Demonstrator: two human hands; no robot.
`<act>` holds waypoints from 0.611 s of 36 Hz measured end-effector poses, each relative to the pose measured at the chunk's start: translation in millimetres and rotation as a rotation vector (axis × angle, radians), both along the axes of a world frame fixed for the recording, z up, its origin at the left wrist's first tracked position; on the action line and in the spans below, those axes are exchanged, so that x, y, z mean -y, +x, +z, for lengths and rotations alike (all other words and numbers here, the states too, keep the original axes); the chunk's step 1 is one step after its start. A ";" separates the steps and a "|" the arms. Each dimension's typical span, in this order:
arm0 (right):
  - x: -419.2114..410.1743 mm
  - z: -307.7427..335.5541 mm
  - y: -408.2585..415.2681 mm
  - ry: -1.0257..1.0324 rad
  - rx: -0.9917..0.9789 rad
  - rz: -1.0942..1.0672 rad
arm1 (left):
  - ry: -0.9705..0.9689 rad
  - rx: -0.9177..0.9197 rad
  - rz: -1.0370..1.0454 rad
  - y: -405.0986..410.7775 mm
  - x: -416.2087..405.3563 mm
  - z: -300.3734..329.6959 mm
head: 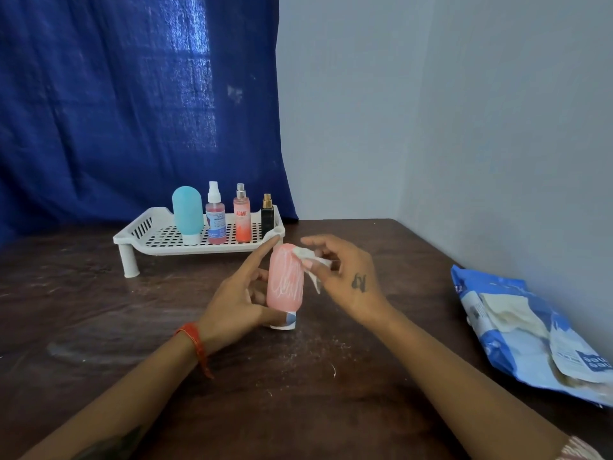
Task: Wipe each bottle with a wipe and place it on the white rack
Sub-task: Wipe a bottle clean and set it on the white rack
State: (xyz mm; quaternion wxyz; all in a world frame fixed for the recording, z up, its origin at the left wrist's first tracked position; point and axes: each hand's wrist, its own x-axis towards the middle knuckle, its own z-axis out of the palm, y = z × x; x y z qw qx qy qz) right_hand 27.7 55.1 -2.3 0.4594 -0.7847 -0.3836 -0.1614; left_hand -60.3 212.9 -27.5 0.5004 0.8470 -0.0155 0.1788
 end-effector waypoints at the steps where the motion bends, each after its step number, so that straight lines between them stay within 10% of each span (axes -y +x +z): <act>1: -1.7 -2.2 -0.5 0.003 0.015 0.011 | -0.009 -0.001 -0.008 0.2 0.0 0.0; 22: -6.6 -12.0 1.9 0.090 0.310 -0.012 | -0.058 -0.014 -0.042 0.7 -2.0 1.1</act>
